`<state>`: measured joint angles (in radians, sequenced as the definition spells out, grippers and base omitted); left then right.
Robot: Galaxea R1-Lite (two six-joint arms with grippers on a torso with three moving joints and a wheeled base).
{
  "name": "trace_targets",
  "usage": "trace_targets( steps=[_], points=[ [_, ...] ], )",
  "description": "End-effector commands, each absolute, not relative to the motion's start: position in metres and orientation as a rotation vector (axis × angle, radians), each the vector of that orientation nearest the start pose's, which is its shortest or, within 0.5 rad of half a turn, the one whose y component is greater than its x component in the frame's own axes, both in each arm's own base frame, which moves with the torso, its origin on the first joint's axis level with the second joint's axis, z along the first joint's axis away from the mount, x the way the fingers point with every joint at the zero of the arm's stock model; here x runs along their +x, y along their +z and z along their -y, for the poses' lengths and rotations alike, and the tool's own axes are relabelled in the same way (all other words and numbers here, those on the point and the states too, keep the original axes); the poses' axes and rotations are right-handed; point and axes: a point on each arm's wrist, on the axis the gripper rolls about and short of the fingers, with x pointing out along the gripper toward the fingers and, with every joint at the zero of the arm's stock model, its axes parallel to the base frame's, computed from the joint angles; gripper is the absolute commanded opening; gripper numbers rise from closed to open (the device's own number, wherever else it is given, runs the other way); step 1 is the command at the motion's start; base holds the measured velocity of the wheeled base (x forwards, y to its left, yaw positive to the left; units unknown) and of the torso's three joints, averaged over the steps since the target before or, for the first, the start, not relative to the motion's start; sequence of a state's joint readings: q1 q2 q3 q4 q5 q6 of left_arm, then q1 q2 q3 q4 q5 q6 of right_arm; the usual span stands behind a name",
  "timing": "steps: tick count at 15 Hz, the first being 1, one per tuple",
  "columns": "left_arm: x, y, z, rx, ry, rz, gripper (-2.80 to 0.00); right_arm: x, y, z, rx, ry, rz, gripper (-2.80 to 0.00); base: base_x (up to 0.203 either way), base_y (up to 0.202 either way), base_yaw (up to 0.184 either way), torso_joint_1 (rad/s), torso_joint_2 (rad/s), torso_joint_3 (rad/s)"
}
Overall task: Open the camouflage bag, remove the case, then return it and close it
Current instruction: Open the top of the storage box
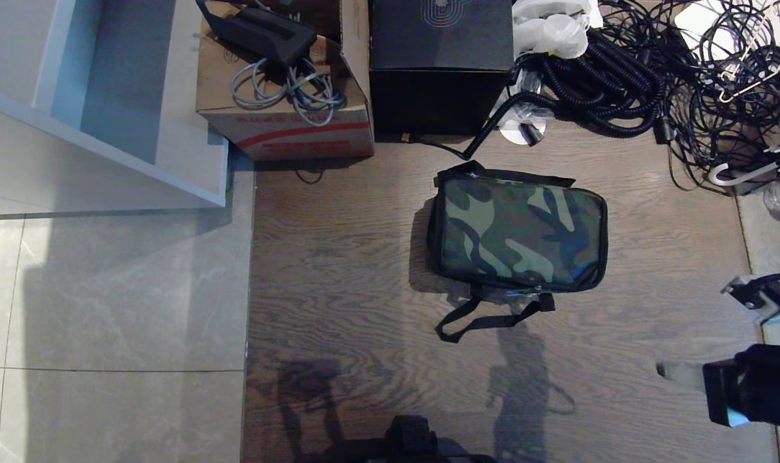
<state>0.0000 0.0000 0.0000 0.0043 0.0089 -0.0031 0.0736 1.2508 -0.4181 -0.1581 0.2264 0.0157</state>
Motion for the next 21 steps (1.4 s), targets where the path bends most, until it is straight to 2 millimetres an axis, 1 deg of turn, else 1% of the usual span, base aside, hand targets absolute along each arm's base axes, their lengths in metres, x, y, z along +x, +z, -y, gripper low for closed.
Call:
trace_targets(
  steps=[1,5,7,9,11,12,15,21],
  points=[
    [-0.023,0.075,0.000,-0.003,0.009,-0.005,-2.80,0.195,0.119,-0.025,0.058,0.310,-0.721,-2.80,0.000,0.000,0.000,0.000,0.00,0.000],
    [-0.023,0.075,0.000,-0.005,0.009,-0.005,-2.80,0.241,0.097,-0.041,0.027,0.358,-0.693,-2.80,0.000,0.000,0.000,0.000,0.00,0.000],
    [-0.023,0.075,0.000,-0.005,0.009,-0.005,-2.80,0.263,0.092,-0.051,0.015,0.380,-0.657,-2.80,0.000,0.000,0.000,0.000,0.00,0.000],
    [-0.023,0.075,0.000,-0.004,0.009,-0.005,-2.80,0.280,0.083,-0.057,-0.002,0.394,-0.630,-2.80,0.000,0.000,0.000,0.000,0.00,0.000],
    [-0.023,0.075,0.000,-0.003,0.009,-0.005,-2.80,0.293,0.072,-0.059,-0.014,0.371,-0.637,-2.80,0.000,0.000,0.000,0.000,0.00,0.000],
    [-0.023,0.075,0.000,-0.003,0.009,-0.005,-2.80,0.302,0.072,-0.059,-0.017,0.355,-0.618,0.00,0.000,0.000,0.000,0.000,0.00,0.000],
    [-0.023,0.075,0.000,-0.005,0.009,-0.005,-2.80,0.317,0.064,-0.061,-0.028,0.345,-0.585,0.00,0.000,0.000,0.000,0.000,0.00,0.000],
    [-0.023,0.075,0.000,-0.004,0.009,-0.005,-2.80,0.335,0.045,-0.064,-0.019,0.326,-0.573,0.00,0.000,0.000,0.000,0.000,0.00,0.000]
  ],
)
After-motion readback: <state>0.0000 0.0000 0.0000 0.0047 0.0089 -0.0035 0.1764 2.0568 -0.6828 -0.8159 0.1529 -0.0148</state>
